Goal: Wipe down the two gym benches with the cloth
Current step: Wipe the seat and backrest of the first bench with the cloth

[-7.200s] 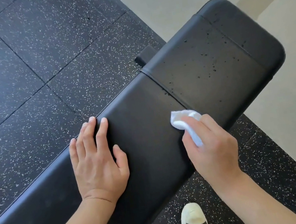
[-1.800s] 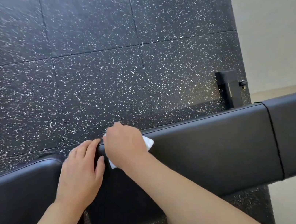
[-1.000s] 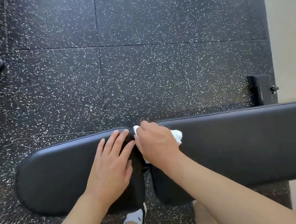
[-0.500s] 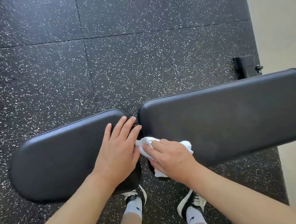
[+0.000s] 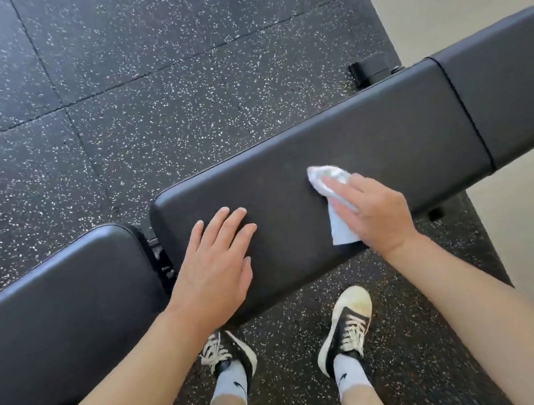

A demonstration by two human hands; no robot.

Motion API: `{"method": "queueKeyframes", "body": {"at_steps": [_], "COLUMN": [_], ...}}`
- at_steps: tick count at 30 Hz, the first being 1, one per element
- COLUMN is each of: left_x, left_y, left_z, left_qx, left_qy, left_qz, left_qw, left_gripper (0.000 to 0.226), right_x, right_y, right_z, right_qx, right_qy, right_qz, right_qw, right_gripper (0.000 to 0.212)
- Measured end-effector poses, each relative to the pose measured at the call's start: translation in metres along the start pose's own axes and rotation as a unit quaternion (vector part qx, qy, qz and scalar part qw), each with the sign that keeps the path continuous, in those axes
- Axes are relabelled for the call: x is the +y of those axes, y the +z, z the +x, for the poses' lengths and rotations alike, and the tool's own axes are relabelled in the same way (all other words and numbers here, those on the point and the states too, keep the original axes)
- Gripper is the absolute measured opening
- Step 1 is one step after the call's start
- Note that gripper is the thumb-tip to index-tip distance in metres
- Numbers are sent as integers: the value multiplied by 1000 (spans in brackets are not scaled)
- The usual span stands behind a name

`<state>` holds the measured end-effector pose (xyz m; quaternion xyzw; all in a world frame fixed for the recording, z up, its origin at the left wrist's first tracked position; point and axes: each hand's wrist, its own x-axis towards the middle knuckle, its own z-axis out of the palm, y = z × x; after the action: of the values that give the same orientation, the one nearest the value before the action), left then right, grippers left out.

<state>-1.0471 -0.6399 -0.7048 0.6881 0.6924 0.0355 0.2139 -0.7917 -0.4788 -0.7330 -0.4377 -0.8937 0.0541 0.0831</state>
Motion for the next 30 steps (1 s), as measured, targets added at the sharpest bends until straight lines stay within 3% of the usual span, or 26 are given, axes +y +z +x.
{"method": "queueKeyframes", "body": {"at_steps": [3, 6, 7, 11, 14, 17, 21, 30], "left_x": [29, 54, 61, 89, 114, 145, 189, 216], "left_y": [6, 8, 9, 11, 14, 22, 41, 83], "left_z": [18, 38, 45, 77, 100, 129, 182, 233], "left_qx": [-14, -18, -19, -30, -40, -49, -32, 54], "left_qy": [10, 17, 17, 32, 67, 115, 180, 215], "left_qz": [3, 3, 3, 11, 29, 52, 77, 91], "left_qw": [1000, 1000, 1000, 999, 997, 991, 980, 971], "left_gripper": [53, 53, 53, 53, 53, 56, 56, 67], "right_x": [35, 25, 16, 9, 57, 126, 194, 151], "right_y": [-3, 4, 6, 8, 4, -4, -20, 5], "right_z": [20, 18, 10, -40, -59, -70, -77, -103], "right_qx": [13, 18, 17, 22, 29, 60, 66, 162], "right_qy": [193, 248, 223, -20, -47, 62, 265, 415], "right_qz": [27, 28, 34, 47, 51, 26, 60, 290], "right_qw": [981, 968, 974, 998, 997, 996, 960, 847], "right_gripper": [37, 39, 41, 38, 35, 33, 38, 45]}}
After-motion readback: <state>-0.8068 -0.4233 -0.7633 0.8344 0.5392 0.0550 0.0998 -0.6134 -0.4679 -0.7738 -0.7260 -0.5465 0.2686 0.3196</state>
